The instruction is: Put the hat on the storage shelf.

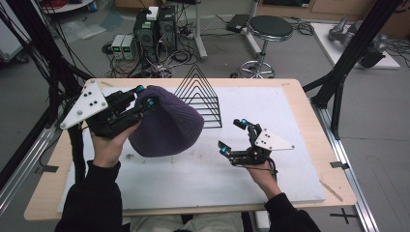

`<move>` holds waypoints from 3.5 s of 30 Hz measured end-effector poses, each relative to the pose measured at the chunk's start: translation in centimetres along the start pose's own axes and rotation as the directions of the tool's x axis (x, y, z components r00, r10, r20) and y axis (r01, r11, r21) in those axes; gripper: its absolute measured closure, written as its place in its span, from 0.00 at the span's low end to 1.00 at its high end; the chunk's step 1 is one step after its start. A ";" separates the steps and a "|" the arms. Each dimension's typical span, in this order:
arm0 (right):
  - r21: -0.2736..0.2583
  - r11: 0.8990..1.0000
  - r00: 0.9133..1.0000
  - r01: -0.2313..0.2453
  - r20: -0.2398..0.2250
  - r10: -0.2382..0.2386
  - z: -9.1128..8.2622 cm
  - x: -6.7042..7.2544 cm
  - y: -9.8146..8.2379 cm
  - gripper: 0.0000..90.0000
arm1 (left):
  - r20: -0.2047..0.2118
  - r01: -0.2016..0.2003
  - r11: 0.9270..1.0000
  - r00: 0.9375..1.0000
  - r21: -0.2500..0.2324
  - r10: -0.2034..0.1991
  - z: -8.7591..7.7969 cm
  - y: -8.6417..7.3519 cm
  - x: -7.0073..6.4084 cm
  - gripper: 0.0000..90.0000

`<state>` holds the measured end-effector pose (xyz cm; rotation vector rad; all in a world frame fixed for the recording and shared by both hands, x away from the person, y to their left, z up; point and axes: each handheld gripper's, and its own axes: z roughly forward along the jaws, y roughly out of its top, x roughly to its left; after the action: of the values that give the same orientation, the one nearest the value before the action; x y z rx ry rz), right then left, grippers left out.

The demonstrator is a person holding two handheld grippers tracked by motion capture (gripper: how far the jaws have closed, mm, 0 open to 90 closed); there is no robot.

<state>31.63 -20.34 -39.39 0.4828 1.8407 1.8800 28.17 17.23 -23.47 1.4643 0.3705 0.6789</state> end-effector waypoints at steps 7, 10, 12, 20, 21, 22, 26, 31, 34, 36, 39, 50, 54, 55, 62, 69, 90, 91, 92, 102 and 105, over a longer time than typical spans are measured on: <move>0.004 1.000 0.995 0.009 -0.097 -0.008 2.2 1.1 0.4 0.12 | -0.006 0.009 1.000 1.000 -0.004 -0.009 0.1 0.0 0.2 0.85; 0.001 1.000 0.991 -0.004 -0.137 0.004 3.3 1.4 0.6 0.12 | -0.009 0.013 1.000 1.000 -0.004 -0.013 0.2 0.0 0.2 0.85; -0.001 1.000 0.988 -0.002 -0.152 0.002 3.8 1.6 0.7 0.12 | -0.012 0.016 1.000 1.000 -0.007 -0.016 0.3 0.0 0.3 0.85; 0.006 1.000 0.977 -0.017 -0.211 0.017 6.0 2.0 0.6 0.12 | -0.020 0.011 1.000 1.000 -0.008 -0.011 0.8 0.0 0.3 0.85; 0.006 1.000 0.977 -0.017 -0.211 0.017 6.0 2.0 0.6 0.12 | -0.018 0.013 1.000 1.000 -0.011 -0.013 0.9 0.0 0.3 0.85; 0.013 1.000 0.976 -0.024 -0.218 0.026 6.2 2.1 0.6 0.12 | -0.018 0.014 1.000 1.000 -0.013 -0.014 1.0 0.0 0.4 0.85; 0.017 0.999 0.968 -0.029 -0.251 0.033 7.3 2.3 1.1 0.23 | -0.011 0.020 1.000 1.000 -0.022 -0.020 1.2 -0.1 0.3 0.85; 0.066 0.998 0.969 0.000 -0.245 0.016 7.4 2.5 1.3 0.52 | -0.007 0.010 1.000 1.000 -0.018 -0.011 1.3 -0.2 0.2 0.85; 0.080 0.997 0.976 0.010 -0.219 0.007 7.1 2.4 1.5 0.71 | -0.018 0.000 1.000 1.000 -0.011 0.000 1.1 -0.2 0.3 0.85; 0.059 0.998 0.985 0.020 -0.173 -0.009 6.6 1.9 1.9 0.84 | -0.023 0.006 1.000 1.000 -0.013 -0.006 0.9 -0.3 0.6 0.85; 0.049 0.999 0.990 0.003 -0.141 0.004 6.3 1.2 2.3 0.87 | -0.033 0.008 1.000 0.999 -0.015 -0.009 0.8 -0.4 0.8 0.85; 0.072 0.997 0.999 0.029 -0.026 -0.028 6.8 -0.5 5.5 0.87 | -0.100 -0.002 0.999 0.995 -0.050 -0.003 0.9 -0.3 2.3 0.85; 0.076 0.997 0.999 0.035 0.003 -0.035 7.2 -1.0 6.6 0.87 | -0.126 -0.019 0.998 0.992 -0.058 0.012 1.0 -0.2 3.3 0.86; 0.077 0.996 0.999 0.035 0.008 -0.035 7.3 -1.1 6.9 0.87 | -0.134 -0.024 0.998 0.991 -0.058 0.016 1.0 -0.2 3.6 0.86; 0.084 0.993 0.993 0.084 0.075 -0.091 8.6 -1.3 8.7 0.87 | -0.187 -0.070 0.995 0.981 -0.068 0.057 1.7 0.3 5.6 0.86; 0.080 0.992 0.981 0.094 0.161 -0.106 9.7 -2.1 10.0 0.87 | -0.227 -0.124 0.990 0.968 -0.068 0.106 3.2 1.0 7.0 0.86; 0.038 0.992 0.928 0.121 0.351 -0.127 12.1 -4.7 12.4 0.85 | -0.271 -0.043 0.988 0.963 -0.146 0.002 7.6 2.3 10.5 0.86; 0.038 0.992 0.928 0.121 0.351 -0.127 12.1 -4.7 12.4 0.85 | -0.272 -0.048 0.987 0.962 -0.151 0.005 7.8 2.1 10.6 0.86; 0.039 0.992 0.924 0.117 0.362 -0.123 12.2 -4.9 12.3 0.85 | -0.271 -0.050 0.987 0.962 -0.152 0.007 8.0 2.0 10.6 0.86; 0.061 0.996 0.920 0.069 0.381 -0.087 11.7 -6.1 11.8 0.84 | -0.252 -0.038 0.991 0.968 -0.127 0.005 9.4 0.6 10.8 0.85; 0.071 0.997 0.921 0.035 0.385 -0.060 11.7 -6.4 11.2 0.84 | -0.244 -0.057 0.991 0.970 -0.121 0.026 9.8 0.0 10.6 0.85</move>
<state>42.48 -14.02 -27.31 0.7645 1.6317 1.5616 42.29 16.14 -20.72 1.2743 0.4766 0.9028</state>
